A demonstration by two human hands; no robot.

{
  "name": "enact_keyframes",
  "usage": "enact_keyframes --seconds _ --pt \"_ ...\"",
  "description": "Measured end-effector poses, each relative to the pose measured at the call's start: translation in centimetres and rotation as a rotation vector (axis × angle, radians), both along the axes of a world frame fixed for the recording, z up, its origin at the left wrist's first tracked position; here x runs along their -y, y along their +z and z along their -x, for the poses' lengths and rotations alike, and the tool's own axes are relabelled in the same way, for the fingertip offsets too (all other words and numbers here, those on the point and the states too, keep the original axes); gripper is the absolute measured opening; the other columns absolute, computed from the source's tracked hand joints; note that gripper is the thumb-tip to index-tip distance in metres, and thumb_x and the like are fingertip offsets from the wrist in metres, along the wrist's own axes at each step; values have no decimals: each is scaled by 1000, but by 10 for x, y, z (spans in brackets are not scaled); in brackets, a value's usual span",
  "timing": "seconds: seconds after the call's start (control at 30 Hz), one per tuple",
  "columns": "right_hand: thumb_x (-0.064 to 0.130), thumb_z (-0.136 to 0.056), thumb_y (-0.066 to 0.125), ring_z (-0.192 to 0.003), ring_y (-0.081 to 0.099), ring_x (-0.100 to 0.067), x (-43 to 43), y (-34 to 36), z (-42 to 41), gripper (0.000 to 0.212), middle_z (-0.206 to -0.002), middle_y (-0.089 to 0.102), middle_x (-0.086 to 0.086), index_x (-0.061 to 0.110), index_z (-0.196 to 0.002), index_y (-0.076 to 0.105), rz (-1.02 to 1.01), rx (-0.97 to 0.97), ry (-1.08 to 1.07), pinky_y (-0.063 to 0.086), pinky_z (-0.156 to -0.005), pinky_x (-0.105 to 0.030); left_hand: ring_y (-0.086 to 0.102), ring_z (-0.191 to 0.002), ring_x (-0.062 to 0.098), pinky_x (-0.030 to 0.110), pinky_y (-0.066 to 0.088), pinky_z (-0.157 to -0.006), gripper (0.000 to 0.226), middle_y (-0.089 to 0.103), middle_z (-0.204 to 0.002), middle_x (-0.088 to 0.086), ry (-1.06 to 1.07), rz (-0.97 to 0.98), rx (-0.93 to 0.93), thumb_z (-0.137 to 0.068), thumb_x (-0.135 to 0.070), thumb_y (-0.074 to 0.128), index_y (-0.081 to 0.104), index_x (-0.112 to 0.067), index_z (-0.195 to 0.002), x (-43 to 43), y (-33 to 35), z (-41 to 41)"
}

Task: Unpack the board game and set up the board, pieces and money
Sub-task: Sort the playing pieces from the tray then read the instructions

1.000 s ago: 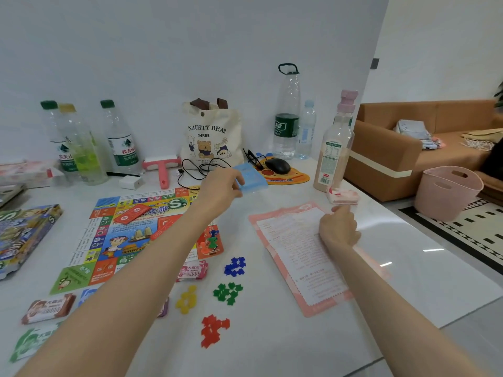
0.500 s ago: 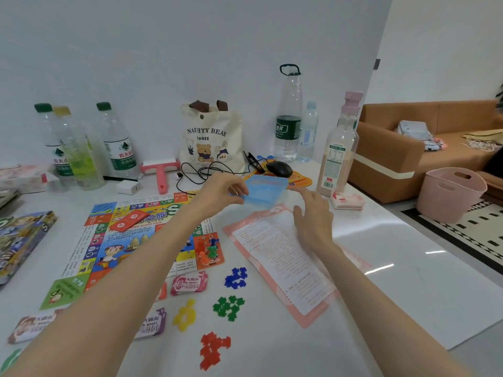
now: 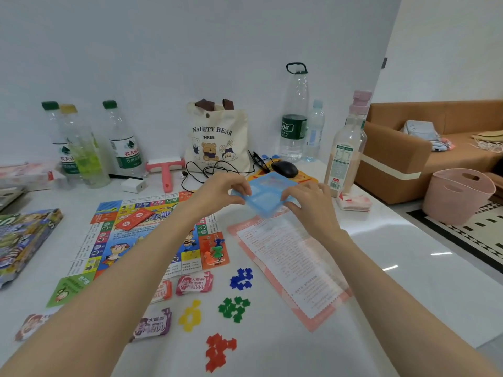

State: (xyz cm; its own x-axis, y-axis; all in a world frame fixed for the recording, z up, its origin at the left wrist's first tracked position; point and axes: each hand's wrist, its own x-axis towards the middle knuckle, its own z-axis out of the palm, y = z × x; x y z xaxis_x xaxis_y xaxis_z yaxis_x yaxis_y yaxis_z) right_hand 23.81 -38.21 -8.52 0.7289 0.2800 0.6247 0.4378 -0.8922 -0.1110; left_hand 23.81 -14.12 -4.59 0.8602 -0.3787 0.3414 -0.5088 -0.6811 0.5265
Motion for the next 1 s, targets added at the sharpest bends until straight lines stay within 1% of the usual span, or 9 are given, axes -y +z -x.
enact_keyframes --seconds 0.13,0.27,0.33,0.43,0.5,0.6,0.7,0.87,1.0 --pt "14 -85 70 -89 56 -27 -10 10 2 8 -98 67 2 22 -87 67 -40 54 68 39 -76 -39 60 -83 -9 2 38 -72 23 69 -89 -11 71 -38 58 -78 -10 76 70 -17 -99 -8 4 11" --pt "10 -89 64 -93 54 -23 -29 23 10 6 -107 57 -7 14 -93 66 -109 -1 164 42 -67 -32 63 -88 6 17 44 -76 32 70 -89 -8 128 -90 97 -77 -16 78 66 -21 -106 -22 11 28" --pt "9 -91 62 -91 54 -21 -41 28 14 8 -114 53 -8 14 -97 65 -145 -35 216 45 -68 -33 62 -87 7 24 45 -77 34 67 -87 -11 155 -93 106 -78 -17 78 62 -23 -108 -33 16 41" --pt "8 -94 57 -89 55 -17 -64 34 22 12 -120 50 -4 15 -100 64 -257 -105 293 48 -78 -32 60 -80 4 21 43 -70 30 65 -83 -13 194 -98 159 -78 -16 78 60 -23 -101 -52 25 62" --pt "9 -95 55 -91 57 -16 -82 40 29 14 -119 49 -1 17 -102 65 -369 -182 335 47 -82 -23 62 -78 5 25 48 -72 26 66 -81 -12 224 -87 211 -75 -14 80 64 -21 -95 -67 29 78" --pt "8 -94 54 -96 57 -14 -114 44 41 17 -112 51 4 18 -104 65 -487 -284 412 43 -76 -6 61 -75 8 29 50 -73 19 65 -79 -10 273 -57 266 -73 -9 80 69 -16 -86 -90 29 101" --pt "7 -95 52 -95 59 -14 -150 49 57 21 -107 55 8 21 -102 65 -559 -359 495 49 -80 -15 62 -74 10 31 52 -73 16 67 -78 -8 335 -13 316 -72 -5 79 71 -14 -83 -120 29 130" --pt "-4 -92 46 -95 56 -7 -208 53 84 33 -116 55 2 19 -101 67 -547 -414 549 43 -79 -6 64 -77 12 32 52 -77 17 68 -79 -9 446 49 297 -71 -5 81 71 -14 -82 -174 25 175" --pt "-15 -85 44 -97 62 -12 -254 51 103 44 -122 58 -3 15 -105 69 -454 -438 606 46 -77 -14 64 -78 10 17 47 -75 17 69 -80 -8 535 114 293 -71 -6 81 71 -16 -81 -214 15 206"
